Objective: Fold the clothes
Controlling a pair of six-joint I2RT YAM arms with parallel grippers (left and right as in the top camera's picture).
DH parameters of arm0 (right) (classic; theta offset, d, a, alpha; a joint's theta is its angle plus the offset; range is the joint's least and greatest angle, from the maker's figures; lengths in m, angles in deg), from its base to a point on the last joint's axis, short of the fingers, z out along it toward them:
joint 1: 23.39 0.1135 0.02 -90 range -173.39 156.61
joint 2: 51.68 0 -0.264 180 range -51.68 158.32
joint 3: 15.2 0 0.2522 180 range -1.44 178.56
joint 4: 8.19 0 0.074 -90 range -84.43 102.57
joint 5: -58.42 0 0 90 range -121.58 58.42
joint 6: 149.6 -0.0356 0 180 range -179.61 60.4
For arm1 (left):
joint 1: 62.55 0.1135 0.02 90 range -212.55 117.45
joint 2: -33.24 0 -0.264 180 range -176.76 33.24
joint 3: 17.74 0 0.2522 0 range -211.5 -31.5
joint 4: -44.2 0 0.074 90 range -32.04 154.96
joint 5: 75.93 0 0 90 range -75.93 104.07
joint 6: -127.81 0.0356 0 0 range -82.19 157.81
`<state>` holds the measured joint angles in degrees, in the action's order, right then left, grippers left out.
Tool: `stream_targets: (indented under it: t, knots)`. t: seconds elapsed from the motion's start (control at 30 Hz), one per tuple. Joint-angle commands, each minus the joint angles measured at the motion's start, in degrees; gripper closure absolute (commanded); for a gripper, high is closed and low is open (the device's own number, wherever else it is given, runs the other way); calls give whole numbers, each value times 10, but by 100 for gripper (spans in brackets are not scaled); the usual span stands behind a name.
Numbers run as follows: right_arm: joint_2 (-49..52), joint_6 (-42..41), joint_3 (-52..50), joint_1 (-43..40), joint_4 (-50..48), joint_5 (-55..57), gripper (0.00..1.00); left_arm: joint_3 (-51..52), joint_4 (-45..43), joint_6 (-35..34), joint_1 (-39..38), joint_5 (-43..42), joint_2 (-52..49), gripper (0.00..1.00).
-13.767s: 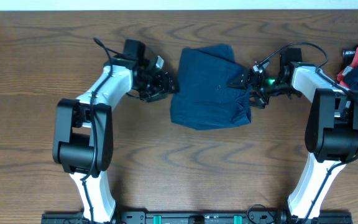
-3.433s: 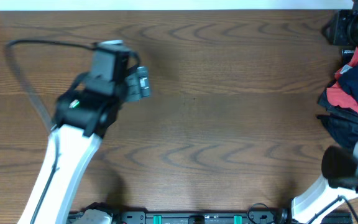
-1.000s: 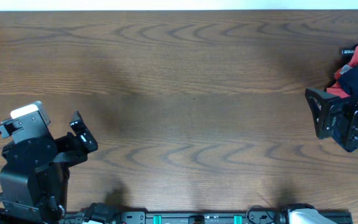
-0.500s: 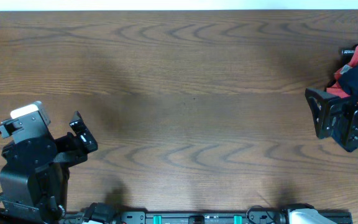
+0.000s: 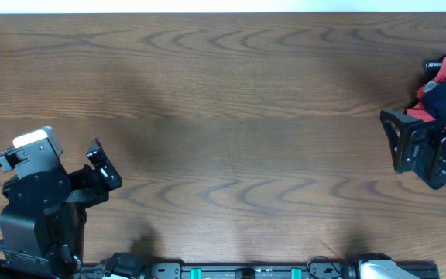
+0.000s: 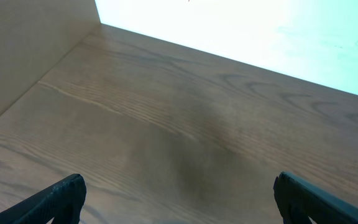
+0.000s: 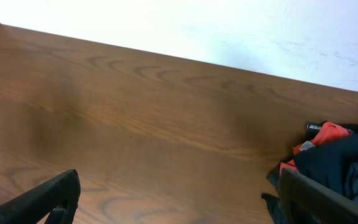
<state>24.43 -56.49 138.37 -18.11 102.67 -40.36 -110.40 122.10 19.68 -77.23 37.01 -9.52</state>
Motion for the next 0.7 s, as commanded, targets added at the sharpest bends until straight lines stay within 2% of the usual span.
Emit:
stream_targets:
  t: [0.0,0.23,0.47,0.67]
  knots:
    - [0,-7,3,4,2,2,1,-9,1,3,3,11,-3,2]
    - [0,-7,3,4,2,2,1,-9,-60,0,3,11,-3,2]
    - [0,-7,3,4,2,2,1,16,-231,1,42,14,11,2]
    - [0,-7,3,4,2,2,1,92,-365,1,101,-13,58,2]
